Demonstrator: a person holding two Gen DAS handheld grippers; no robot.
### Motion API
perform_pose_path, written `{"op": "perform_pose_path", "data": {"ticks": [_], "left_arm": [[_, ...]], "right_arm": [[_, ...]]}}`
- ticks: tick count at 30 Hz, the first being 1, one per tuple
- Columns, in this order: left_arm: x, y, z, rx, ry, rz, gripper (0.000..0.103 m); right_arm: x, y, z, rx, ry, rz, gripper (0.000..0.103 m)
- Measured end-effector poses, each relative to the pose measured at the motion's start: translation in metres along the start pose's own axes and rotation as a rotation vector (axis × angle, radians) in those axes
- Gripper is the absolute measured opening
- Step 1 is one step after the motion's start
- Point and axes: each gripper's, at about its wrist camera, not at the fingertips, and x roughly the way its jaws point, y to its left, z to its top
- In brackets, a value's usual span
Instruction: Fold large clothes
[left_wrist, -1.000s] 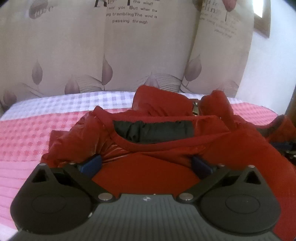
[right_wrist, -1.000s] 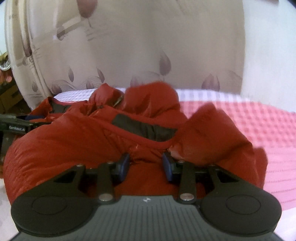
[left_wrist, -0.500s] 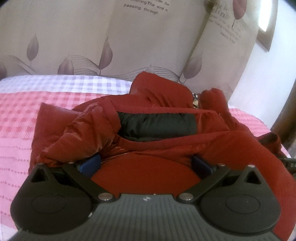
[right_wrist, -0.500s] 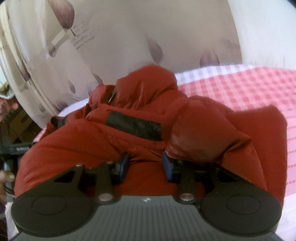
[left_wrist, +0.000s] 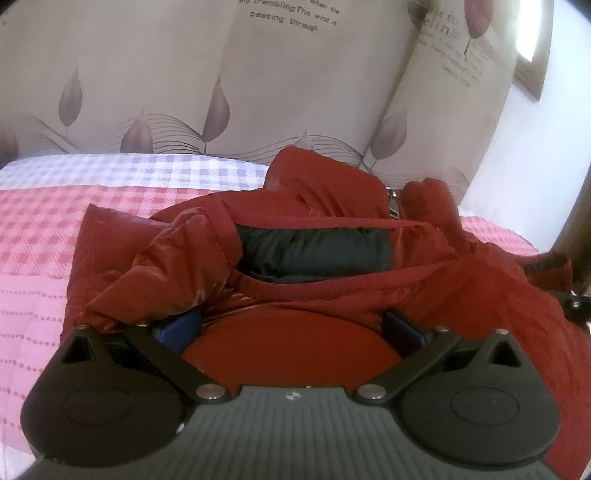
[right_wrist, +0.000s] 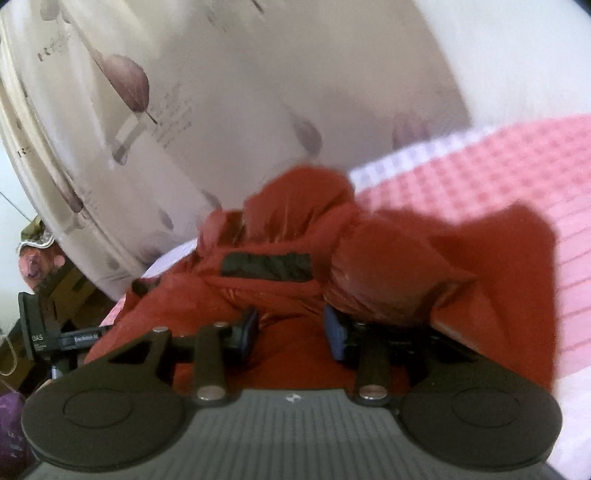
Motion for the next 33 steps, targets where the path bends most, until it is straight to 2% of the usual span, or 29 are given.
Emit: {"op": "perform_pose_path", "data": {"ticks": [2,5,8,10,13,18,21,22,26,30,31,32,33], "left_arm": [[0.000,0.000,0.001,0.002,0.002,0.002,0.103],[-0.001,0.000,-0.001,0.001,-0.002,0.001,0.103],[-0.001,0.001,-0.001,0.002,-0.004,0.003,0.103],[-0.002,0.002,-0.002,0.002,-0.007,0.000,0.103],[-0.003,0.005,-0.002,-0.007,-0.018,-0.004,0.103],[-0.008,0.007,0.000,-0.022,-0.026,-0.012,0.103],[-0.019,0.012,0.009,-0.083,-0.018,-0.011,0.096],[-0.024,0.014,0.014,-0.110,-0.026,-0.007,0.090],[-0.031,0.021,0.042,-0.123,-0.067,0.071,0.088],[-0.002,0.023,0.053,-0.064,0.006,0.211,0.087],[0.005,0.026,0.052,-0.066,0.026,0.226,0.090],[0.013,0.031,0.048,-0.076,0.053,0.257,0.100],[0.019,0.035,0.043,-0.103,0.067,0.267,0.103]], "right_arm": [[-0.007,0.010,0.004,-0.047,0.001,-0.039,0.042],[-0.021,0.020,0.019,-0.081,-0.040,-0.020,0.043],[-0.024,0.025,0.036,-0.142,-0.064,-0.089,0.042],[-0.009,0.021,0.043,-0.181,-0.015,-0.188,0.039],[0.022,0.008,0.038,-0.196,0.114,-0.289,0.035],[0.041,0.008,0.013,-0.229,0.117,-0.309,0.035],[0.039,0.007,0.011,-0.231,0.109,-0.301,0.035],[0.038,0.007,0.011,-0.237,0.106,-0.304,0.035],[0.037,0.005,0.013,-0.245,0.107,-0.298,0.036],[0.035,0.003,0.012,-0.234,0.100,-0.289,0.036],[0.034,0.003,0.012,-0.233,0.099,-0.288,0.036],[0.034,0.004,0.012,-0.234,0.098,-0.287,0.036],[0.034,0.003,0.013,-0.233,0.098,-0.287,0.036]]}}
